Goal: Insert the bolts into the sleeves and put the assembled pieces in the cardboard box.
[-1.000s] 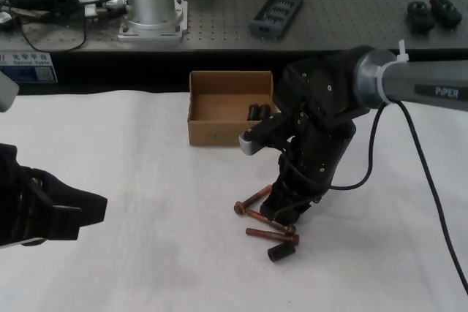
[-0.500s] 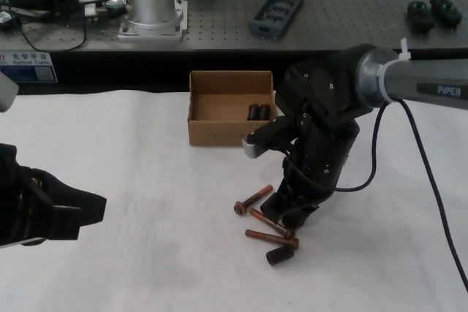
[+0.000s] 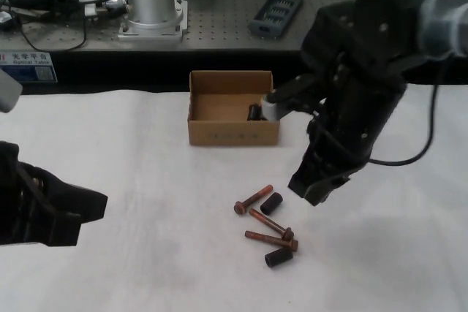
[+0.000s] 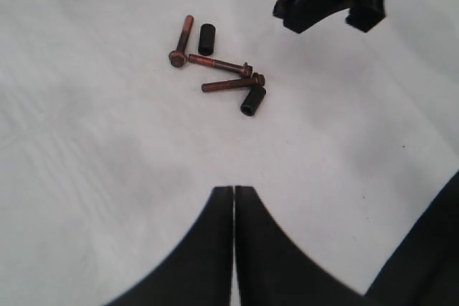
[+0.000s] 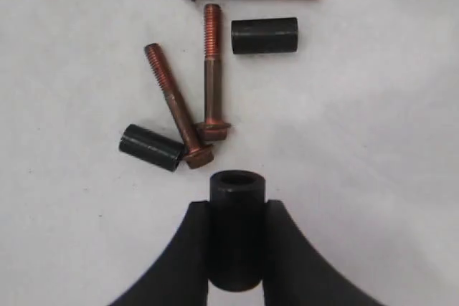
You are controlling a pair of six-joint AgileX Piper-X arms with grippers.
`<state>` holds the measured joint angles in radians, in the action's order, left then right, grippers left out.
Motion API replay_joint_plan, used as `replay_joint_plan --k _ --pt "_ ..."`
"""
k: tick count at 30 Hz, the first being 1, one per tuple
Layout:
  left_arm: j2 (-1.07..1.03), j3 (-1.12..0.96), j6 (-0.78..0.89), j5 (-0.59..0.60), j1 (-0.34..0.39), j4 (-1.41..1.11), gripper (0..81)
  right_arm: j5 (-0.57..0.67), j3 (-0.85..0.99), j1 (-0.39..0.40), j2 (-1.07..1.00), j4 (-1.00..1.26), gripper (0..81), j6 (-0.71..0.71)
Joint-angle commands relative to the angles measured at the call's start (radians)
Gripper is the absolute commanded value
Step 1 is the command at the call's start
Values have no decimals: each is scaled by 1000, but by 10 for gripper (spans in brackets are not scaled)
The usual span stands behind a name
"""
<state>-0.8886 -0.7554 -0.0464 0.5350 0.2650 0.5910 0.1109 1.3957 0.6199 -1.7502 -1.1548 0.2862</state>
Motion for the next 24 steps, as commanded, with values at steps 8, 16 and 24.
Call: replay_joint_plan --k 8,16,24 --pt "-177 0 53 -6 57 -163 67 12 -200 -2 247 -16 28 6" --pt "-424 -3 99 -23 116 -405 328 12 -368 -2 508 -56 28 2" --pt "-687 -186 -3 -30 147 -459 305 12 -467 -13 713 -67 28 -2"
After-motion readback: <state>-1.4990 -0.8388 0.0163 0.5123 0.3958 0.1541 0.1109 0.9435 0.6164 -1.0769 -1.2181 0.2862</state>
